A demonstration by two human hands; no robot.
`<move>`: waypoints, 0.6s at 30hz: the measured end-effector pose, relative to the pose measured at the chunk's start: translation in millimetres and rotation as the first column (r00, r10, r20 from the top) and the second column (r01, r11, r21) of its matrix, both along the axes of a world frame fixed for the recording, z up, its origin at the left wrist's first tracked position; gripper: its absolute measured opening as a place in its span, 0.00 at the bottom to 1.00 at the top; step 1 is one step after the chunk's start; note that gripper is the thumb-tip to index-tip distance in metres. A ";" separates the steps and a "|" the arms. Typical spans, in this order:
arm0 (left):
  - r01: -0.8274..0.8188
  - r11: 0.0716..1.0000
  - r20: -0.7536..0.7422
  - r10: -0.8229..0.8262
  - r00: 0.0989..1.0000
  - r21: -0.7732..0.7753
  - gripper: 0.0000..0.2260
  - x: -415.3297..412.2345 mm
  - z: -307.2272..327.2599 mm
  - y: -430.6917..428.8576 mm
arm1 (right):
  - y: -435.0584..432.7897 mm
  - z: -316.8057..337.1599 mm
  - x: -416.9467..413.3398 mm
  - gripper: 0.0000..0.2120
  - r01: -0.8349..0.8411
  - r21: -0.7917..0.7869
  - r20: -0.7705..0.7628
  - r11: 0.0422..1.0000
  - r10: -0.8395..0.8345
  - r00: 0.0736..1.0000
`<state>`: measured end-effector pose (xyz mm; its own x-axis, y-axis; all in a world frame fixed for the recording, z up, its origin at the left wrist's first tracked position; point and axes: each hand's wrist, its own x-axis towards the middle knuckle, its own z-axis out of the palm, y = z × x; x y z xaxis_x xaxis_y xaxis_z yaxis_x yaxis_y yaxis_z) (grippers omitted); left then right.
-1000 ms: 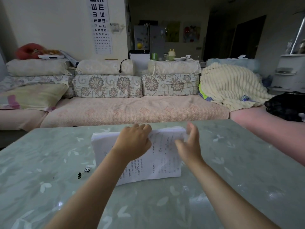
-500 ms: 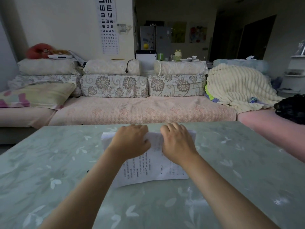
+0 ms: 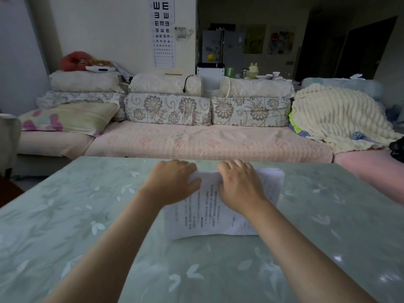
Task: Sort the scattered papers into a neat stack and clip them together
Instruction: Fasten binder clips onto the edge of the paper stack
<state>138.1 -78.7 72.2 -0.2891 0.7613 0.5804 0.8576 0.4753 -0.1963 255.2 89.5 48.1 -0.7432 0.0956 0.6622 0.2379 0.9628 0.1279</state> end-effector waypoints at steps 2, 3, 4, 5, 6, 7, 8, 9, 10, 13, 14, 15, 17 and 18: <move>-0.027 0.989 0.213 -0.004 0.977 0.145 0.16 -14.0 -4.1 -30.0 | -0.2 -0.5 -0.4 0.07 0.023 0.016 0.004 1.000 -0.023 1.000; -0.047 0.964 0.363 -0.053 0.930 0.260 0.16 -20.4 -11.4 -45.5 | -0.2 -0.6 -0.8 0.08 0.028 0.025 0.005 0.999 -0.028 1.000; -0.096 0.921 0.510 -0.120 0.852 0.377 0.16 -27.1 -23.1 -59.3 | -0.1 -1.0 -1.8 0.08 0.030 0.030 0.008 0.999 -0.030 1.000; -0.168 0.876 0.611 -0.167 0.774 0.452 0.16 -35.6 -38.7 -70.3 | -0.3 -1.1 -2.8 0.08 0.036 0.030 0.013 0.999 -0.036 0.999; -0.247 0.857 0.678 -0.150 0.720 0.452 0.13 -43.4 -55.6 -79.0 | -0.3 -1.2 -3.8 0.08 0.043 0.031 0.017 0.999 -0.044 0.999; -0.310 0.869 0.719 -0.073 0.691 0.386 0.11 -51.7 -73.0 -86.2 | 0.0 -1.3 -4.9 0.07 0.052 0.031 0.019 0.998 -0.052 0.998; -0.345 0.902 0.728 0.051 0.684 0.261 0.12 -58.3 -89.5 -92.4 | 0.3 -1.8 -5.8 0.07 0.059 0.032 0.020 0.998 -0.060 0.998; -0.346 0.932 0.704 0.174 0.689 0.108 0.15 -63.4 -105.9 -97.9 | 0.4 -2.3 -6.8 0.07 0.062 0.033 0.018 0.998 -0.063 0.998; -0.329 0.944 0.662 0.268 0.700 -0.034 0.17 -66.5 -119.7 -101.4 | 0.6 -2.7 -7.5 0.07 0.060 0.036 0.012 0.998 -0.061 0.998; -0.313 0.927 0.604 0.373 0.704 -0.208 0.16 -69.8 -142.2 -102.8 | 0.4 -4.3 -10.2 0.09 0.065 0.043 -0.001 0.997 -0.065 0.998; -0.315 0.926 0.600 0.374 0.707 -0.205 0.14 -71.2 -145.4 -101.0 | 0.4 -4.5 -10.9 0.09 0.071 0.042 -0.001 0.997 -0.071 0.997; -0.323 0.927 0.599 0.370 0.710 -0.189 0.13 -70.9 -146.3 -98.5 | 0.3 -4.7 -11.3 0.09 0.075 0.042 0.001 0.996 -0.075 0.997; -0.346 0.927 0.618 0.356 0.701 -0.142 0.13 -68.5 -147.8 -95.8 | -0.6 -5.0 -11.9 0.09 0.077 0.040 0.003 0.996 -0.077 0.997; -0.351 0.927 0.632 0.353 0.689 -0.135 0.14 -66.5 -148.6 -95.5 | -0.8 -5.0 -12.1 0.09 0.076 0.040 0.000 0.996 -0.076 0.997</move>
<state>71.7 -174.3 -76.4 -0.8343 0.5284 0.1572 0.5488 0.7689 0.3282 243.2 88.7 43.2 -0.7360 0.1252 0.6653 0.3096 0.9362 0.1664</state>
